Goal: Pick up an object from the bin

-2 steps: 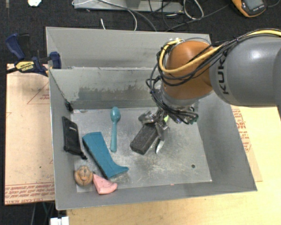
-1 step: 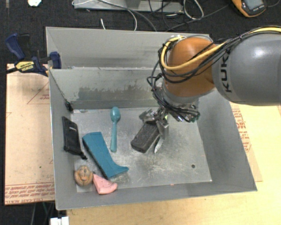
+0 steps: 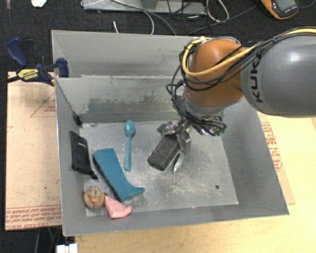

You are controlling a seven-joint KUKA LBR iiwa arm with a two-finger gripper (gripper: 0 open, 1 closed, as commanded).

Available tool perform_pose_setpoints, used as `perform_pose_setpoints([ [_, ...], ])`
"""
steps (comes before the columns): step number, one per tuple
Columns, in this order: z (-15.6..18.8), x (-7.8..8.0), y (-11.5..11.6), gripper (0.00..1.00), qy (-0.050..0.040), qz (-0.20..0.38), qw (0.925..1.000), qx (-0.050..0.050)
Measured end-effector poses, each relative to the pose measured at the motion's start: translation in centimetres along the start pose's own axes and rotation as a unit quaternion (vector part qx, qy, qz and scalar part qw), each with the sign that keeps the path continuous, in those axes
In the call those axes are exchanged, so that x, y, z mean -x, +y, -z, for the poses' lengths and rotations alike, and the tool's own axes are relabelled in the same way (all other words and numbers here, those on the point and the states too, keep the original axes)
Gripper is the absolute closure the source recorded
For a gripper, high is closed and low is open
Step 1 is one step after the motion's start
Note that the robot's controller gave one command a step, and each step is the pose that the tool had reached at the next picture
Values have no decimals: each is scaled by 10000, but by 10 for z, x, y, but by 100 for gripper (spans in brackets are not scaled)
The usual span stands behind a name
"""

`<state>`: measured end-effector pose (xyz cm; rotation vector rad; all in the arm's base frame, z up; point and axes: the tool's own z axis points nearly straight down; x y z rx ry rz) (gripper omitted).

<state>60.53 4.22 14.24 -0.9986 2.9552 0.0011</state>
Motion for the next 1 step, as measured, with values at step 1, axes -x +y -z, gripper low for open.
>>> perform_pose_setpoints([
  [1,3,1,0,100,-16,-11,10000,-3],
])
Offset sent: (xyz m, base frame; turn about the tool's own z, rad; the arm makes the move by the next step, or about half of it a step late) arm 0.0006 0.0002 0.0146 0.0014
